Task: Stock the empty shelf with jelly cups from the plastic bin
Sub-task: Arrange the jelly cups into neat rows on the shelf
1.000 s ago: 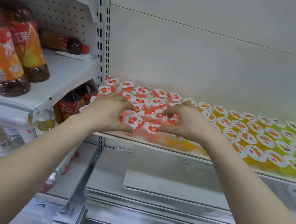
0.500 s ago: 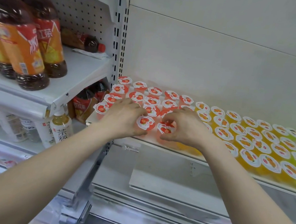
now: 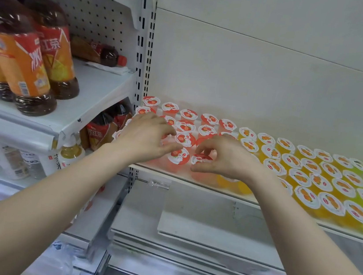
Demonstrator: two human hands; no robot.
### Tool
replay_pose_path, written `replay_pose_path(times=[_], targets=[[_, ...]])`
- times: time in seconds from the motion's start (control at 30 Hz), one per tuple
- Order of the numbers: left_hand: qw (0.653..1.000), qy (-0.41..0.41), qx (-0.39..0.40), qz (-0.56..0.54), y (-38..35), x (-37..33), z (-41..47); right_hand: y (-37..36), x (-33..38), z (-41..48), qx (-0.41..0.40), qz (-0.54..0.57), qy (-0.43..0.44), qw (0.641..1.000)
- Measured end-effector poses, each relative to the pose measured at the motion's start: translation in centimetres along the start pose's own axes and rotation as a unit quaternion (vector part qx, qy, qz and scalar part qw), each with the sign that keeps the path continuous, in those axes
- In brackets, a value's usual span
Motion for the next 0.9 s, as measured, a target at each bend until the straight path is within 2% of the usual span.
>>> replay_pose_path(times=[0.17,0.4,0.7,0.9], targets=[[1.0,0.007,-0.001,0.002,0.5,0.9,3.2,1.0,-1.8,2.3,-0.047,-0.008,-0.036,0.998],[0.999,0.041,0.02,0.008,0.3,2.6,10.2,1.5,-5.3,7.9,-0.078,-0.101,-0.069,0.989],[0.989,0.038,0.11,0.092,-2.7,3.3,15.2,0.0,-8.8,14.1,0.002,-0.1,-0.068,0.993],[0.991,0.015,0.103,0.09,-3.6,3.8,15.8,-0.9,-9.3,15.4,0.01,-0.099,-0.04,0.994]])
Point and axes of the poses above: each hand's wrist, its own z-axis towards the middle knuckle, its own y-axis out of the back of the hand, x = y × z, the point moved 5 cm from there along z, towards the middle knuckle, and after that the axes turned 15 degrees about y, right-handed, at the moved point
